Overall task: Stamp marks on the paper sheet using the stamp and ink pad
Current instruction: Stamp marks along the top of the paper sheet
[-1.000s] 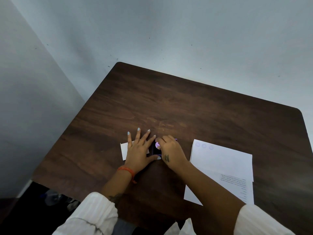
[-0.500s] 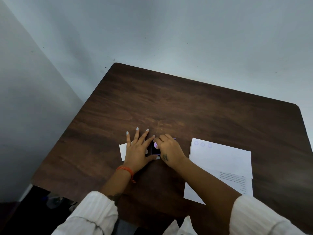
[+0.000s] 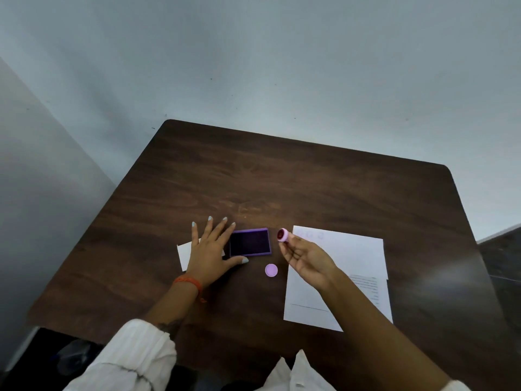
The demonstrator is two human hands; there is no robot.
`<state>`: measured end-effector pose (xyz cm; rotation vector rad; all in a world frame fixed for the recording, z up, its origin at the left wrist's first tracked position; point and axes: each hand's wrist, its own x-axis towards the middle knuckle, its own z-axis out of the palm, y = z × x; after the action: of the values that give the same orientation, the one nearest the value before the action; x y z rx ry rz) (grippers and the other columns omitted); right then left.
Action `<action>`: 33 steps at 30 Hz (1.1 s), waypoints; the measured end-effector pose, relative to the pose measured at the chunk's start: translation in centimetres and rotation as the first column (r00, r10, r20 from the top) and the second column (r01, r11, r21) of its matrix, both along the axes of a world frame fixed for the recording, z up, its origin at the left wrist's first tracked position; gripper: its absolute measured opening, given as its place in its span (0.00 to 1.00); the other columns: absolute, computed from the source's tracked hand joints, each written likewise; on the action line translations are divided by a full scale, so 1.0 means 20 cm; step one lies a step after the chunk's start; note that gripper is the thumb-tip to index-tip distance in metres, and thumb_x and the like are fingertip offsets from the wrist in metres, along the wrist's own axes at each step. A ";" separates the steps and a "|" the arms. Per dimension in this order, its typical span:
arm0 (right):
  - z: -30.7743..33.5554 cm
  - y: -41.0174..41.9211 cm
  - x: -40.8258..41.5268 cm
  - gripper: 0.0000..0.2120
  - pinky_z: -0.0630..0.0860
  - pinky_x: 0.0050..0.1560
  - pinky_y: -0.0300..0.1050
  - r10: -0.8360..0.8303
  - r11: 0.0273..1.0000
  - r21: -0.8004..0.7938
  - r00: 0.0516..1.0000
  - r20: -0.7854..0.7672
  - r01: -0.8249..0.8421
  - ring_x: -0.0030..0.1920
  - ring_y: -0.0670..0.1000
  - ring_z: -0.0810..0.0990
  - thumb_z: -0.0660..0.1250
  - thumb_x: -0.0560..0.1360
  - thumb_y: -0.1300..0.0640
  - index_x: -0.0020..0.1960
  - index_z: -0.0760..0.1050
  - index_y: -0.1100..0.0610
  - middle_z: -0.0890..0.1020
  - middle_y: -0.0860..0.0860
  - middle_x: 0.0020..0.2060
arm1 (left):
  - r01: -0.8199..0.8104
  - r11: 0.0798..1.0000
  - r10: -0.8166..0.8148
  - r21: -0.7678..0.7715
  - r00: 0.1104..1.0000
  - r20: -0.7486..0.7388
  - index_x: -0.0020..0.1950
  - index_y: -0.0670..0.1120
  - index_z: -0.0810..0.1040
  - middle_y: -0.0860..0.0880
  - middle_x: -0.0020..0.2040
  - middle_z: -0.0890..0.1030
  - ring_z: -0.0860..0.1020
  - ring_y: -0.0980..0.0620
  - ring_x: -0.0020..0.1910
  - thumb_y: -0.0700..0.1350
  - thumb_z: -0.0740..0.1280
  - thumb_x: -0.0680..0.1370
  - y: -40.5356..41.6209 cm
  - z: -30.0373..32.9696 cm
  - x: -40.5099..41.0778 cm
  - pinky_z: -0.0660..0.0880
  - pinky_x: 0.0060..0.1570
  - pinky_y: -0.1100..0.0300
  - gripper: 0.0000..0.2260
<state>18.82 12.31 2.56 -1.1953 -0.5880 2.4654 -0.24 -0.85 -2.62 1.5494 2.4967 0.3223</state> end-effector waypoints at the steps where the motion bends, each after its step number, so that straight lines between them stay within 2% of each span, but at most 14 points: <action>1: 0.01 0.00 0.04 0.07 0.83 0.41 0.42 -0.031 0.999 -0.045 0.999 -0.030 0.029 0.43 0.52 0.85 0.65 0.73 0.67 0.44 0.82 0.63 0.86 0.58 0.42 | -0.002 1.000 0.002 0.029 1.000 0.008 0.73 0.52 0.57 0.48 0.76 0.58 0.48 0.44 0.76 0.68 0.63 0.68 0.01 0.01 0.01 0.32 0.69 0.42 0.38; 5: 0.01 0.00 0.18 0.07 0.83 0.44 0.45 -0.137 0.984 -0.124 0.987 -0.080 0.126 0.45 0.54 0.85 0.67 0.72 0.64 0.49 0.81 0.64 0.86 0.59 0.45 | 0.019 0.993 -0.024 0.119 0.999 0.045 0.72 0.50 0.61 0.47 0.75 0.61 0.51 0.43 0.75 0.63 0.64 0.71 0.08 0.05 0.13 0.37 0.72 0.41 0.34; 8: 0.00 0.02 0.29 0.10 0.83 0.44 0.45 -0.190 0.974 -0.142 0.978 -0.091 0.176 0.46 0.54 0.85 0.69 0.69 0.63 0.49 0.81 0.63 0.85 0.59 0.47 | 0.067 0.988 -0.078 0.143 0.995 0.069 0.71 0.50 0.61 0.47 0.75 0.61 0.51 0.45 0.75 0.62 0.65 0.71 0.14 0.07 0.22 0.37 0.72 0.44 0.33; 11: -0.03 0.04 0.40 0.13 0.83 0.44 0.45 -0.270 0.953 -0.165 0.960 -0.070 0.256 0.46 0.54 0.85 0.70 0.67 0.63 0.51 0.79 0.64 0.85 0.59 0.47 | 0.151 0.983 -0.159 0.103 0.985 0.073 0.73 0.52 0.57 0.49 0.76 0.57 0.48 0.47 0.76 0.62 0.62 0.73 0.20 0.08 0.32 0.34 0.71 0.47 0.32; 14: -0.06 0.07 0.49 0.08 0.83 0.41 0.43 -0.334 0.933 -0.154 0.942 -0.033 0.325 0.42 0.52 0.85 0.67 0.72 0.63 0.50 0.79 0.64 0.86 0.59 0.42 | 0.228 0.971 -0.232 0.069 0.971 0.064 0.73 0.52 0.55 0.50 0.76 0.55 0.47 0.49 0.76 0.60 0.61 0.74 0.28 0.08 0.41 0.34 0.71 0.47 0.31; 18: -0.08 0.13 0.56 0.06 0.83 0.38 0.41 -0.381 0.919 -0.116 0.924 -0.007 0.378 0.39 0.51 0.85 0.66 0.73 0.64 0.47 0.79 0.64 0.86 0.57 0.39 | 0.306 0.951 -0.307 0.036 0.951 0.030 0.73 0.51 0.54 0.49 0.77 0.54 0.48 0.49 0.76 0.60 0.59 0.76 0.39 0.07 0.50 0.32 0.69 0.51 0.30; 21: -0.08 0.18 0.57 0.05 0.83 0.38 0.41 -0.364 0.931 -0.020 0.931 0.021 0.365 0.40 0.50 0.85 0.66 0.73 0.64 0.45 0.81 0.63 0.86 0.56 0.40 | 0.348 0.937 -0.348 -0.011 0.937 -0.004 0.74 0.50 0.53 0.49 0.77 0.54 0.48 0.48 0.76 0.60 0.58 0.76 0.47 0.05 0.54 0.32 0.69 0.51 0.30; 24: -0.09 0.23 0.54 0.07 0.82 0.42 0.40 -0.336 0.938 0.122 0.938 0.089 0.324 0.43 0.50 0.84 0.66 0.74 0.63 0.50 0.80 0.62 0.85 0.55 0.44 | 0.373 0.925 -0.375 -0.065 0.927 -0.026 0.74 0.49 0.52 0.48 0.77 0.53 0.48 0.48 0.76 0.60 0.55 0.77 0.53 0.02 0.56 0.32 0.69 0.51 0.30; 29: -0.08 0.29 0.46 0.12 0.77 0.55 0.46 -0.349 0.913 0.297 0.912 0.216 0.279 0.50 0.54 0.81 0.67 0.72 0.64 0.55 0.76 0.63 0.82 0.58 0.50 | 0.391 0.914 -0.397 -0.107 0.917 -0.043 0.74 0.47 0.51 0.47 0.77 0.53 0.50 0.48 0.76 0.60 0.55 0.77 0.57 -0.03 0.54 0.33 0.70 0.52 0.31; 31: -0.08 0.30 0.43 0.11 0.77 0.55 0.46 -0.342 0.883 0.432 0.883 0.322 0.185 0.51 0.53 0.81 0.71 0.70 0.62 0.52 0.77 0.59 0.82 0.56 0.51 | 0.400 0.910 -0.406 -0.114 0.913 -0.038 0.74 0.47 0.51 0.48 0.77 0.53 0.50 0.48 0.76 0.61 0.55 0.77 0.57 -0.04 0.53 0.33 0.70 0.52 0.31; 33: -0.09 0.30 0.40 0.12 0.77 0.55 0.46 -0.338 0.811 0.584 0.839 0.427 0.029 0.51 0.51 0.80 0.72 0.70 0.59 0.52 0.77 0.56 0.82 0.53 0.50 | 0.405 0.907 -0.412 -0.118 0.910 -0.037 0.74 0.47 0.51 0.48 0.77 0.53 0.50 0.48 0.76 0.61 0.55 0.76 0.57 -0.05 0.52 0.33 0.70 0.51 0.31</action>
<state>26.80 18.23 0.85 -1.5494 -1.1722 1.5955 10.20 10.59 -3.58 2.0031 2.1100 0.0742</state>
